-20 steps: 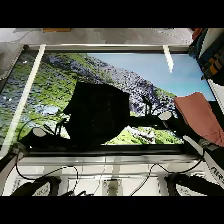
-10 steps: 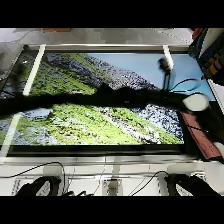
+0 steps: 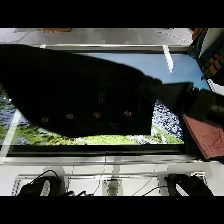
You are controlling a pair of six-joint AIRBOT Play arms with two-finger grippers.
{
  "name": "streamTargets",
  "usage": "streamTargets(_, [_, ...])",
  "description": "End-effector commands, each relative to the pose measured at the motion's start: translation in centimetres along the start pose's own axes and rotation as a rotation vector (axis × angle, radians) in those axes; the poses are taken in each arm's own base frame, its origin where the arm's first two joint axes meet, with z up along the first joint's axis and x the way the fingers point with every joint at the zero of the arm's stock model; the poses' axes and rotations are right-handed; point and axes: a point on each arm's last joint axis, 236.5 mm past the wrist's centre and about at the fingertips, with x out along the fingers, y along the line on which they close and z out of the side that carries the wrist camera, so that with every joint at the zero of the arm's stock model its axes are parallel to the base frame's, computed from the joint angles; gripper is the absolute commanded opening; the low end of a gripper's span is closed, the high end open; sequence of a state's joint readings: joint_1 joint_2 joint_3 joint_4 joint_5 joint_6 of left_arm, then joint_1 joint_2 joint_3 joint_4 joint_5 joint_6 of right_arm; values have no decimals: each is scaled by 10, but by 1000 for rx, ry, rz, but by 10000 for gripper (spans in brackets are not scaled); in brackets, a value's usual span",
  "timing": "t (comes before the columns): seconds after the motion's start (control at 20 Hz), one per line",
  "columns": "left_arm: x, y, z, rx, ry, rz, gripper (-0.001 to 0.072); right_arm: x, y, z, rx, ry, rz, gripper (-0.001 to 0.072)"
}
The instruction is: Fold the clothes and pants, and hang the long-sleeved shirts on hangers.
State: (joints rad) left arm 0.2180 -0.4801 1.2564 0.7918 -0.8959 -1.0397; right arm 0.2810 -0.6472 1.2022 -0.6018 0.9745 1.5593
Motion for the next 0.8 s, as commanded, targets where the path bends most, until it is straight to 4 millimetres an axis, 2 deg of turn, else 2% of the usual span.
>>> streamTargets(0.0, [8, 2, -32, -60, 84, -15, 24, 5, -27, -34, 189, 83, -51, 37])
streamTargets(0.1, [44, 20, -104, -180, 254, -38, 23, 27, -89, -48, 373, 63, -148, 37])
streamTargets(0.2, [86, 28, -183, -333, 395, -69, 24, 45, -161, -46, 512, -69, -253, 37])
streamTargets(0.3, [127, 18, -257, -367, 519, -107, 24, 57, -231, -40, 584, -198, -366, 37])
streamTargets(0.45, [177, -3, -332, -357, 634, -135, 24, 73, -309, -36, 598, -287, -510, 37])
streamTargets(0.5, [183, -6, -351, -388, 680, -135, 24, 76, -332, -41, 582, -270, -562, 37])
streamTargets(0.6, [173, -19, -386, -487, 810, -163, 23, 69, -366, -59, 580, -166, -652, 37])
streamTargets(0.75, [139, -55, -411, -543, 1002, -305, 23, 27, -394, -87, 554, 38, -767, 37])
